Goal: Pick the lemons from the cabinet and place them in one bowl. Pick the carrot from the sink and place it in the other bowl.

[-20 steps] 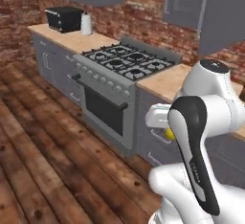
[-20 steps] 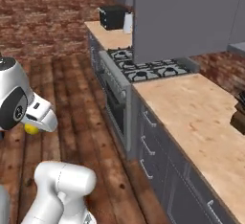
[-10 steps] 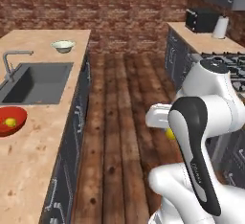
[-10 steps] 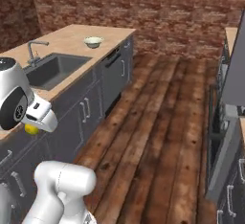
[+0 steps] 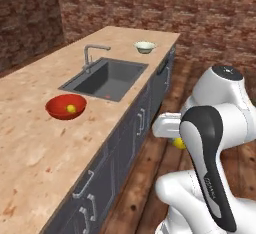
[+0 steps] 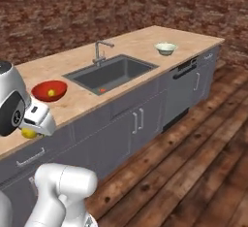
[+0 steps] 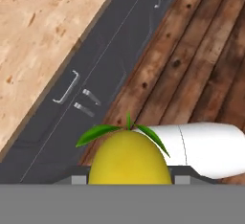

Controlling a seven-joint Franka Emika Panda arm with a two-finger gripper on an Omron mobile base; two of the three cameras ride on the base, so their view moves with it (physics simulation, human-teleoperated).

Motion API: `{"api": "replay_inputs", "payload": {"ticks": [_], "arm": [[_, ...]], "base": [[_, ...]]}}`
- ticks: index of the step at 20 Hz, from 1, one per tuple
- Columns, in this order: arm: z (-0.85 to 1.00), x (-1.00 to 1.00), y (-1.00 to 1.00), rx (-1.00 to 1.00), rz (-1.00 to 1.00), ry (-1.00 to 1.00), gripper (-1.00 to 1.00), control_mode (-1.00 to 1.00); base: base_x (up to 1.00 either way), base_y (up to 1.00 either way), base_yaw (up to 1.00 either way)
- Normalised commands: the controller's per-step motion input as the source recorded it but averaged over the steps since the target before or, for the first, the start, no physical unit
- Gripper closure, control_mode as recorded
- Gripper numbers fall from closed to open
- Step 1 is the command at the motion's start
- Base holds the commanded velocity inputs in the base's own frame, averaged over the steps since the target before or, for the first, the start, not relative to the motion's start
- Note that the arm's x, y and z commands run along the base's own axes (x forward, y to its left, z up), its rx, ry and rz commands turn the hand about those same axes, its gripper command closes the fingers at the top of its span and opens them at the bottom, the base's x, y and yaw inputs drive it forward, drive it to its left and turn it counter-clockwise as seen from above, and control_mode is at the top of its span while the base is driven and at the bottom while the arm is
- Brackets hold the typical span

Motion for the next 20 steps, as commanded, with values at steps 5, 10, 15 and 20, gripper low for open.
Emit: {"api": "replay_inputs", "payload": {"ticks": [5, 10, 15, 20], "arm": [[0.0, 0.0, 0.0, 0.0, 0.0, 0.0, 1.0, 1.0], [0.0, 0.0, 0.0, 0.0, 0.0, 0.0, 1.0, 1.0], [0.0, 0.0, 0.0, 0.0, 0.0, 0.0, 1.0, 1.0], [0.0, 0.0, 0.0, 0.0, 0.0, 0.0, 1.0, 1.0]], "base": [[1.0, -0.63, 0.05], [1.0, -0.47, 0.13], [0.87, 0.02, 0.29], [0.15, 0.11, 0.61]]}}
